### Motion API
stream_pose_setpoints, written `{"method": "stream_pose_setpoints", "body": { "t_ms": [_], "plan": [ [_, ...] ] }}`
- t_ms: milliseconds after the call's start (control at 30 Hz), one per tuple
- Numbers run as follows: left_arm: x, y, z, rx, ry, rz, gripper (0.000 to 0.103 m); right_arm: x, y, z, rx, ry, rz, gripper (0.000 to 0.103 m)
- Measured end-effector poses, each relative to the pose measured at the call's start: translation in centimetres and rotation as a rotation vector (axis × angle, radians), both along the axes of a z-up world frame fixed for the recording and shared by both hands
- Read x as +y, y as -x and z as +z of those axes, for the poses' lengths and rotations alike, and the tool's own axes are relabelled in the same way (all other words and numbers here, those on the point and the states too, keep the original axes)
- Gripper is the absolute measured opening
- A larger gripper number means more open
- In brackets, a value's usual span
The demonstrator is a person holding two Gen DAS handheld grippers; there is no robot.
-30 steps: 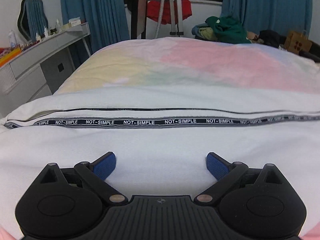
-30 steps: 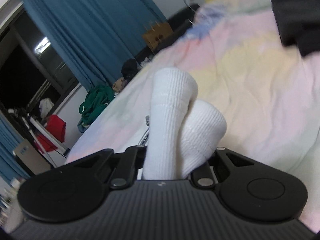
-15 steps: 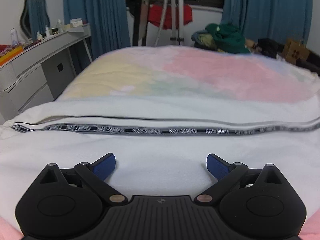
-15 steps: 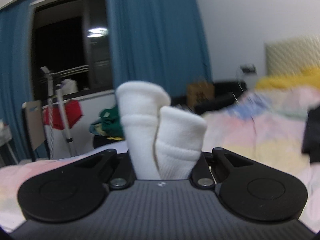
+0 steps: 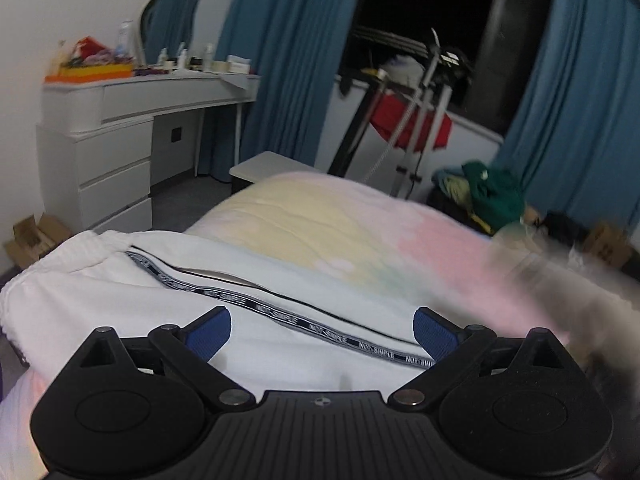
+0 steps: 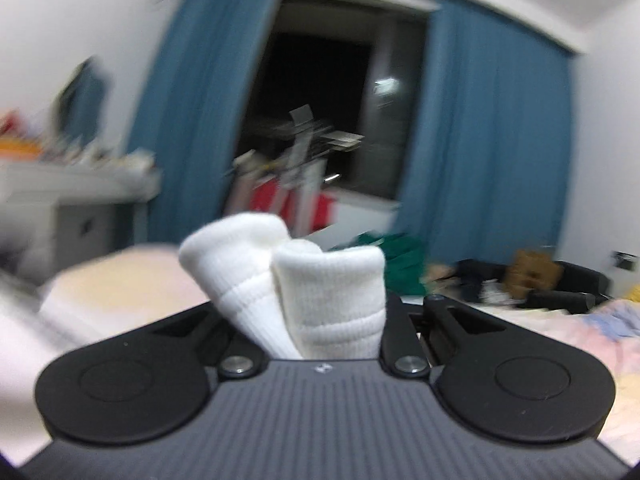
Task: Fold clothes
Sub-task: 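Lower the cuffs onto the folded sweatpants and open the right gripper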
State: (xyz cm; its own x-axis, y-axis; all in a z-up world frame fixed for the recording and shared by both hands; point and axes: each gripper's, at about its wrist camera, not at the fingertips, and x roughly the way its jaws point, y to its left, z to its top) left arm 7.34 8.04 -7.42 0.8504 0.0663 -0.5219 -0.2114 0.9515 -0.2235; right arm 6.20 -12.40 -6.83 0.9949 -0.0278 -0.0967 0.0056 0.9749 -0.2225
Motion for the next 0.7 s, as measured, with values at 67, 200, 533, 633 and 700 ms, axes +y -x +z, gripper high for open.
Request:
{"method": "stream_pose_setpoints", "body": {
  "t_ms": [67,200,533,633,700],
  "plan": [
    [0.5,0.5,-0.3,0.008,-0.018,0.003,0.099,3.3,1.0,-3.5,0.095,0.085,0.082,0.013],
    [0.2,1.0,-1.1,0.022,-0.014,-0.025,0.099,6.4,2.4,-7.9,0.197,0.184,0.142,0.013],
    [-0.1,0.2,-2.1,-0.005,0.098,-0.115,0.099,4.9,1.7,-4.9,0.361,0.036,0.282,0.031],
    [-0.8,0.4,-2.3,-0.018,0.087,-0.135,0.099,2.5,2.1,-3.4,0.479,-0.128,0.355,0.057],
    [-1.7,0.7,-2.3,-0.02,0.051,-0.158,0.099,1.1,2.8,-2.7,0.528,-0.177,0.402,0.07]
  ]
}}
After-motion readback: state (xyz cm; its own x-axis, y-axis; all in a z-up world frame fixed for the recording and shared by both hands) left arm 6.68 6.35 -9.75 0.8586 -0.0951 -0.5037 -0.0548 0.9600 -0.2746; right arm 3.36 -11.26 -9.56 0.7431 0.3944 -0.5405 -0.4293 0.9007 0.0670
